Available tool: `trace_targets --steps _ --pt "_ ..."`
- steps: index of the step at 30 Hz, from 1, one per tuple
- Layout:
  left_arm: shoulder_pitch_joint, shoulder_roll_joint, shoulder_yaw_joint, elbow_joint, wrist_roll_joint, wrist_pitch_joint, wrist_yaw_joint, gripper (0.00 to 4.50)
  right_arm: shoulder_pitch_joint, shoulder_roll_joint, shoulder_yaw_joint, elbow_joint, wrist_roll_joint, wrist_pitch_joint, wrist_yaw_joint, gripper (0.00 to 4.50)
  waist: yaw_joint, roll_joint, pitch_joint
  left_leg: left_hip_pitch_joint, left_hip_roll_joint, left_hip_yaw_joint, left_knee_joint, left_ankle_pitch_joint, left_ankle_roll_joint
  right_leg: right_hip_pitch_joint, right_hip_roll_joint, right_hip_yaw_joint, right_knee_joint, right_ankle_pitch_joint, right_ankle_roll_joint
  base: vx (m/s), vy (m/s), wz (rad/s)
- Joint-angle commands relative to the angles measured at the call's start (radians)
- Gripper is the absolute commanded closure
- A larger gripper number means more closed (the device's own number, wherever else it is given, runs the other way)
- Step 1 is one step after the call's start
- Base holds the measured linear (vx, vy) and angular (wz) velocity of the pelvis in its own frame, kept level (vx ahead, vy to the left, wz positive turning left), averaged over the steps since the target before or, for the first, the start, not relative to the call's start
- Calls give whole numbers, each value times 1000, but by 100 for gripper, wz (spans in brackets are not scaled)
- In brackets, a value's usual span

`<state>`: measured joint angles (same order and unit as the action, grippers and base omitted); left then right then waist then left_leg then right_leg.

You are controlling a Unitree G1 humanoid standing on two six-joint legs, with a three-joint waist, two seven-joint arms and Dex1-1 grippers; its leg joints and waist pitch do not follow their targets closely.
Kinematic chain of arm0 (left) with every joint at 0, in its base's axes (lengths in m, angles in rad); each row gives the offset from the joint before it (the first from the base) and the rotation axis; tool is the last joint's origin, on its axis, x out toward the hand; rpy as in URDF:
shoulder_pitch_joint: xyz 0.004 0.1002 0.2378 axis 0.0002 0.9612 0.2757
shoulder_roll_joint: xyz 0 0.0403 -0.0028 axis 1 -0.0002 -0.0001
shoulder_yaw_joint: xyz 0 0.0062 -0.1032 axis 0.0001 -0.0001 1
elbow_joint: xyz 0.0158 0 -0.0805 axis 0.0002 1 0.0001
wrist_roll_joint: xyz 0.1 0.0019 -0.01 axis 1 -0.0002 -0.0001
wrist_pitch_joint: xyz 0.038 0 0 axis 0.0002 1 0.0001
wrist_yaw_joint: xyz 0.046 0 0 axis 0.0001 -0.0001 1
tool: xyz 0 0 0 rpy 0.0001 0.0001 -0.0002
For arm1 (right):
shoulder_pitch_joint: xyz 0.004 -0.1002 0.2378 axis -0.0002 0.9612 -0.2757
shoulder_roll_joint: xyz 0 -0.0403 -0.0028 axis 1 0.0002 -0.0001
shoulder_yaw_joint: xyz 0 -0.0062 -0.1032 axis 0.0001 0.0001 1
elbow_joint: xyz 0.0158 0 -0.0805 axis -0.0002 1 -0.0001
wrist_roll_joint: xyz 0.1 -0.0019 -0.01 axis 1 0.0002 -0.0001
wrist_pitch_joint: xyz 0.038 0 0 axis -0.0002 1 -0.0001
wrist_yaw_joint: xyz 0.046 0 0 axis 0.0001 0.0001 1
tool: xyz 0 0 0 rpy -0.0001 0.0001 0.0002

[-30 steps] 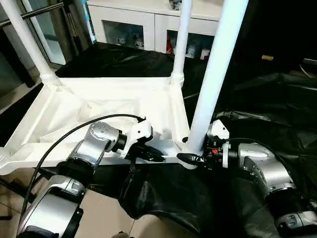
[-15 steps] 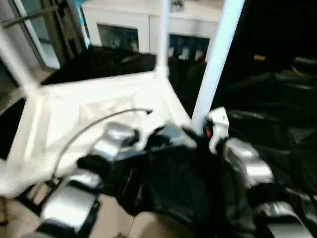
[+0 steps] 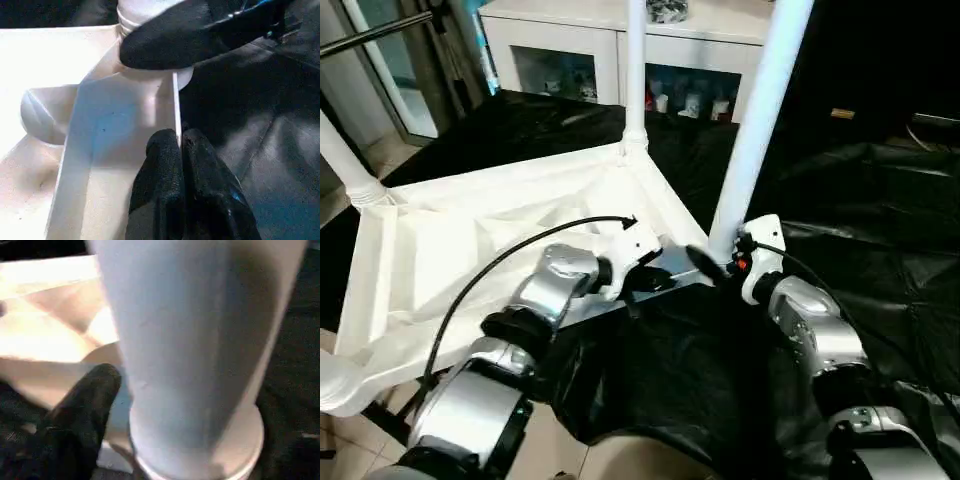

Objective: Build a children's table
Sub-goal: Rotate leg to tighten

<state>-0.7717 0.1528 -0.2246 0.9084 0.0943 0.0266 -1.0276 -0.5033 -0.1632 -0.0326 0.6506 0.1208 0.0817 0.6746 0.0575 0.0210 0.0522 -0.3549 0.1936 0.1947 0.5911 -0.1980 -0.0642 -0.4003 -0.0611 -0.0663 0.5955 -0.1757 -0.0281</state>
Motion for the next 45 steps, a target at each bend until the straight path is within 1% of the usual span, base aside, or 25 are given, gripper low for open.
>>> trace_targets --steps 1,3,4,5,6,10,12,13,16,18,22,26,31,32,33,35,36,37,39,40,41,42,43,44,45 --pt "-8 -38 -30 -80 -56 -49 -79 450 14 27 121 -37 24 32 146 27 3 -5 -69 2 42 -18 -61 -110 105 58 -83 48 -64 -129 -244 0 0 0" --pt "10 -4 -36 -100 -65 -51 -150 450 30 -26 131 -78 42 57 227 11 7 -5 -70 -1 44 -18 -60 -101 114 62 -83 46 -57 -93 -258 0 0 0" --pt "13 3 -37 -103 -66 -52 -164 450 33 -39 135 -86 41 59 242 11 10 -2 -71 3 45 -15 -58 -112 120 56 -83 48 -58 -84 -264 0 0 0" --pt "19 18 -39 -107 -67 -60 -188 450 40 -64 144 -102 38 67 270 2 10 -4 -69 1 46 -15 -59 -117 119 57 -83 47 -58 -87 -265 0 0 0" --pt "20 26 -40 -107 -65 -62 -194 450 46 -78 149 -114 41 78 292 2 11 -5 -70 0 44 -16 -59 -116 119 59 -82 46 -58 -87 -262 0 0 0" --pt "37 71 -36 -112 -55 -77 -248 450 79 -159 157 -184 54 107 436 2 17 -4 -65 5 45 -14 -61 -155 99 53 -84 48 -69 -170 -243 0 0 0" --pt "45 85 -36 -122 -61 -72 -272 450 87 -181 163 -199 58 108 467 2 23 -8 -66 2 46 -16 -61 -149 97 57 -86 48 -67 -176 -234 0 0 0" --pt "48 90 -37 -128 -64 -69 -280 450 90 -189 167 -207 62 111 476 28 23 -7 -65 2 46 -16 -62 -149 95 55 -85 48 -68 -186 -231 0 0 0" --pt "62 108 -45 -150 -72 -59 -317 450 94 -198 171 -217 72 112 483 39 27 -7 -65 5 47 -16 -63 -151 84 52 -85 48 -69 -209 -224 0 0 0" --pt "66 111 -44 -154 -74 -60 -325 450 93 -196 171 -218 74 114 485 72 27 -6 -65 5 47 -16 -63 -147 81 51 -85 48 -69 -207 -224 0 0 0" --pt "72 114 -43 -157 -70 -63 -330 450 98 -184 173 -233 81 134 497 92 27 -9 -66 3 45 -16 -62 -133 81 53 -85 47 -66 -184 -227 0 0 0" --pt "76 112 -43 -165 -72 -57 -325 450 106 -177 179 -240 86 144 499 135 29 -8 -67 3 46 -16 -62 -127 84 52 -85 48 -64 -176 -226 0 0 0" --pt "53 80 -29 -125 -51 -55 -210 450 114 -156 181 -229 80 146 444 164 29 -8 -64 8 46 -15 -63 -151 71 48 -85 48 -72 -225 -215 0 0 0" --pt "33 52 -13 -101 -46 -33 -135 450 102 -122 163 -189 57 134 353 170 30 -9 -64 9 45 -15 -63 -154 69 48 -86 48 -74 -234 -213 0 0 0" --pt "25 40 -7 -91 -43 -23 -103 450 96 -105 155 -171 43 126 306 173 25 -9 -61 12 43 -14 -64 -166 59 42 -85 49 -78 -267 -206 0 0 0" --pt "0 10 1 -65 -32 -3 -30 450 79 -57 137 -118 10 121 171 175 21 -15 -59 9 38 -17 -65 -174 45 47 -87 47 -85 -331 -186 0 0 0" --pt "-10 -3 4 -54 -28 1 2 450 71 -36 130 -95 -2 120 114 176 17 -12 -58 10 36 -19 -67 -184 35 45 -89 45 -89 -378 -170 0 0 0" --pt "-15 -8 5 -50 -26 2 15 450 68 -28 127 -86 -6 120 90 176 14 -13 -58 9 37 -20 -69 -181 33 46 -87 46 -91 -386 -159 0 0 0" --pt "-45 -46 17 -22 -25 20 86 450 54 28 110 -51 -8 126 -13 177 8 -13 -58 11 36 -20 -69 -189 32 42 -86 48 -91 -378 -160 0 0 0" --pt "-61 -67 25 -7 -24 29 130 450 44 60 99 -34 -8 129 -69 177 2 -15 -58 7 34 -22 -70 -185 31 47 -86 47 -90 -371 -161 0 0 0" --pt "-83 -100 32 12 -25 36 178 450 26 110 93 -8 -16 119 -142 177 -1 -13 -59 10 34 -20 -69 -186 31 42 -85 48 -92 -370 -161 0 0 0" --pt "-90 -111 34 19 -25 37 192 450 19 126 92 1 -20 113 -163 177 -3 -12 -60 13 33 -21 -68 -188 29 42 -87 48 -92 -370 -165 0 0 0" --pt "-96 -123 35 23 -26 38 199 450 11 140 109 6 -36 79 -158 177 -3 -13 -61 7 32 -21 -67 -174 36 47 -87 48 -91 -351 -166 0 0 0" --pt "-96 -123 35 23 -26 38 199 450 11 140 109 6 -36 79 -158 177 -1 -13 -61 9 33 -20 -67 -173 41 46 -88 48 -91 -340 -169 0 0 0" --pt "-98 -127 36 26 -26 38 203 450 8 145 113 10 -42 68 -158 142 -2 -13 -61 6 33 -20 -67 -170 52 49 -86 49 -88 -315 -176 0 0 0"
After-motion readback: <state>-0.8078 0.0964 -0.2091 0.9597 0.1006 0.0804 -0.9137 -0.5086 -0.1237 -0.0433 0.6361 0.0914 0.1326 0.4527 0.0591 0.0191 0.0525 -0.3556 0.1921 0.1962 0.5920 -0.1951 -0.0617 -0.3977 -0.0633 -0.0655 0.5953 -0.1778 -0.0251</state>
